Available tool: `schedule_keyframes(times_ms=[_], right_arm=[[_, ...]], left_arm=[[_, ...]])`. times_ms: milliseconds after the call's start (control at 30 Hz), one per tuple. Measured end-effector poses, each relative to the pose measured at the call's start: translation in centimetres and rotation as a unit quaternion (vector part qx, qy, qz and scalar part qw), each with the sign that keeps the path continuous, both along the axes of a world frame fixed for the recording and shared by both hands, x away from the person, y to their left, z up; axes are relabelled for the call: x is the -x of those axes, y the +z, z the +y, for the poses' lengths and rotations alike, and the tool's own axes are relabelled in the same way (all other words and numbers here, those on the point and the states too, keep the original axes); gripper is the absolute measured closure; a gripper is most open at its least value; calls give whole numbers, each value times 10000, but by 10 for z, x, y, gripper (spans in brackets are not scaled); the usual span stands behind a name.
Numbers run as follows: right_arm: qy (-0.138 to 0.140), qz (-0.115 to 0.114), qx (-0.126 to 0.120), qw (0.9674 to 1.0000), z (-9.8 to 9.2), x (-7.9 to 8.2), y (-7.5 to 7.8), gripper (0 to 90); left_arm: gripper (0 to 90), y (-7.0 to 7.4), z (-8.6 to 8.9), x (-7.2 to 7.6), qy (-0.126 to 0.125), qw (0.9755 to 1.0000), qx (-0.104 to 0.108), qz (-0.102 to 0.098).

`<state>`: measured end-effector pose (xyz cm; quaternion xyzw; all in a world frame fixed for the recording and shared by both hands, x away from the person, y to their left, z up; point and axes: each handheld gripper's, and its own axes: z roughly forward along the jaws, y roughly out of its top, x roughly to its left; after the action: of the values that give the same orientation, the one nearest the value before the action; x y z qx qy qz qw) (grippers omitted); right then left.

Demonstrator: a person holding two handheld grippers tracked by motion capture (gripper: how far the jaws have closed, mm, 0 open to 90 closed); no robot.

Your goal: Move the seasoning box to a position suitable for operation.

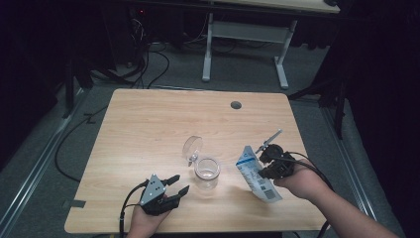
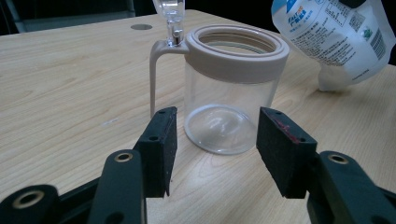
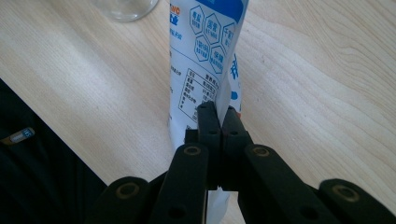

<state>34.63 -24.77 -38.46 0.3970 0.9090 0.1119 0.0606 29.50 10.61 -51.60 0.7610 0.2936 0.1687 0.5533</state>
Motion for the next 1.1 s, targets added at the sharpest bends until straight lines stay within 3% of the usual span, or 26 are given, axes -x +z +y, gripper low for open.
schedule_keyframes(times_ms=[400, 500, 800, 1000, 1100], right_arm=[[6, 129, 132, 9998, 3, -1, -1, 900], [12, 135, 134, 9998, 4, -1, -1, 900], [-118, 220, 126, 9996, 6, -1, 1, 900], [-103, 264, 127, 9995, 7, -1, 8, 900], [-104, 271, 106, 9995, 8, -1, 12, 900]], left_arm=[[502, -2, -7, 4, -94, 9997, -215, -79], [502, -2, -9, 4, -154, 9997, -199, -12], [517, -2, -19, 12, -194, 9994, -212, -194], [526, -2, -27, 16, -245, 9995, -191, -94], [524, -2, -32, 19, -323, 9990, -261, -185]])
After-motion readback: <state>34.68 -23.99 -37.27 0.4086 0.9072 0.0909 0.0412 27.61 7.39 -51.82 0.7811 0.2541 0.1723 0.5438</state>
